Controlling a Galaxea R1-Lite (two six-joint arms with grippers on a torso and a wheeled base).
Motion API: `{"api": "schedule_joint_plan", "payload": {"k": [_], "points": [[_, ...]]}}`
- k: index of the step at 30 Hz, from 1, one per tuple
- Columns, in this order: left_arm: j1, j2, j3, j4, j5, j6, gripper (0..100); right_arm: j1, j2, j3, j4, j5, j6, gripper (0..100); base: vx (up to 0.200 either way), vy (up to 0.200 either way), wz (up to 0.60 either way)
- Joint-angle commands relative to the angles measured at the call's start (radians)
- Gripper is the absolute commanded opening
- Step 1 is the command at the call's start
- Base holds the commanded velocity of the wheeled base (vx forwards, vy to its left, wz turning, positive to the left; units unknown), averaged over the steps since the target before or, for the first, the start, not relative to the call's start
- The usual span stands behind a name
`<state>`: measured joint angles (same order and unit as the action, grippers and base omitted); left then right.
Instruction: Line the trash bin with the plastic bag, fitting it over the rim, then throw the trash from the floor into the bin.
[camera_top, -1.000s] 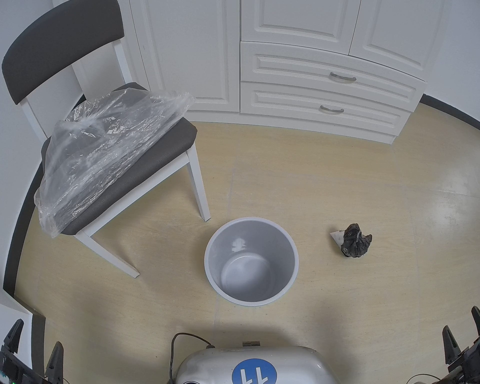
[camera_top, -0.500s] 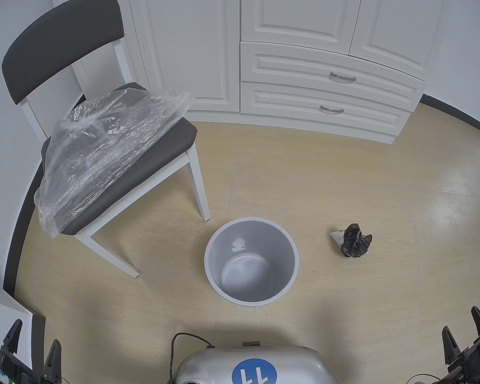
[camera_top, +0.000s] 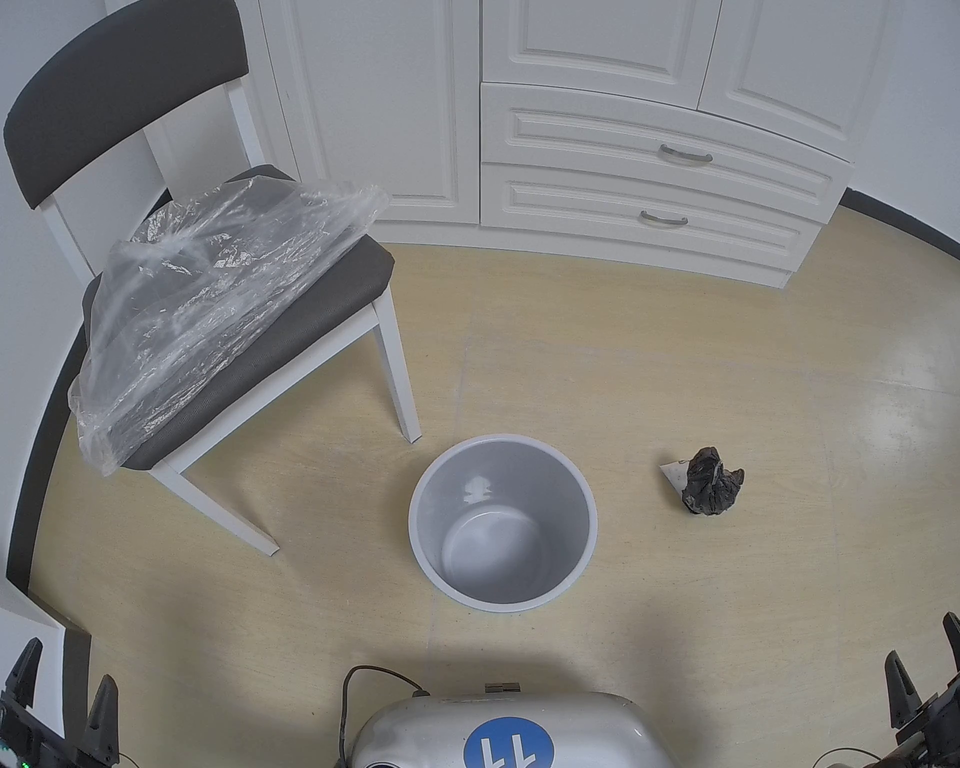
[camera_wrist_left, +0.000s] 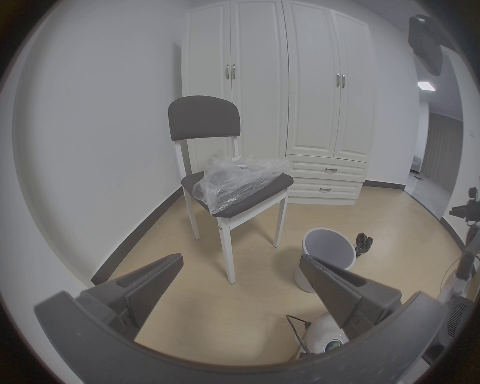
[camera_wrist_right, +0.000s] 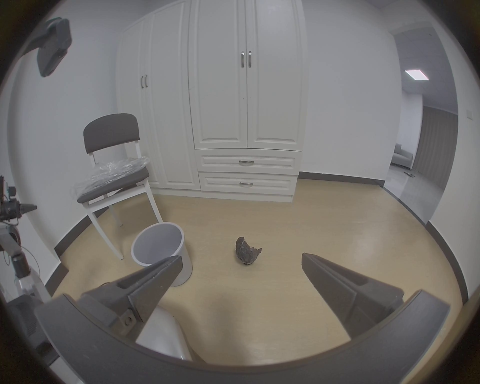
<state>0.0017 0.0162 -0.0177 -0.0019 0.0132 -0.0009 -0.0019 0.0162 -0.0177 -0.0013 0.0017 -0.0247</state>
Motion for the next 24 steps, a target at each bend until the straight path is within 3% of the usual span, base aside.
{"api": "schedule_joint_plan", "payload": {"k": [1,6,12,15,17,19,21,23,24], "points": [[0.001,-0.016,0.018,-0.001,0.002,0.001,100,0.000,-0.016,0.016,-0.002,0.003,-0.004,100,0.000,0.000,0.00],[0.001,-0.016,0.016,0.000,0.008,-0.054,100,0.002,-0.016,0.016,-0.002,-0.003,0.052,100,0.000,0.000,0.00],[0.001,-0.016,0.018,-0.006,-0.009,0.016,100,-0.001,-0.016,0.016,-0.003,0.004,-0.020,100,0.000,0.000,0.00],[0.001,-0.016,0.013,-0.021,-0.004,0.001,100,0.000,-0.016,0.016,-0.006,0.004,-0.003,100,0.000,0.000,0.00],[0.000,-0.016,-0.034,-0.107,0.013,-0.111,100,0.000,-0.016,0.007,-0.017,-0.006,0.045,100,0.000,0.000,0.00],[0.000,-0.016,-0.113,-0.159,0.008,-0.249,100,0.002,-0.016,-0.062,-0.059,-0.008,0.149,100,0.000,0.000,0.00],[0.000,-0.016,-0.142,-0.099,-0.035,-0.214,100,0.003,0.004,-0.166,-0.043,-0.003,0.190,100,0.000,0.000,0.00],[0.000,-0.016,-0.146,-0.044,-0.056,-0.128,100,0.007,0.056,-0.209,-0.013,0.012,0.134,100,0.000,0.000,0.00],[0.000,-0.016,-0.146,-0.044,-0.056,-0.128,100,0.007,0.056,-0.209,-0.013,0.012,0.134,100,0.000,0.000,0.00]]}}
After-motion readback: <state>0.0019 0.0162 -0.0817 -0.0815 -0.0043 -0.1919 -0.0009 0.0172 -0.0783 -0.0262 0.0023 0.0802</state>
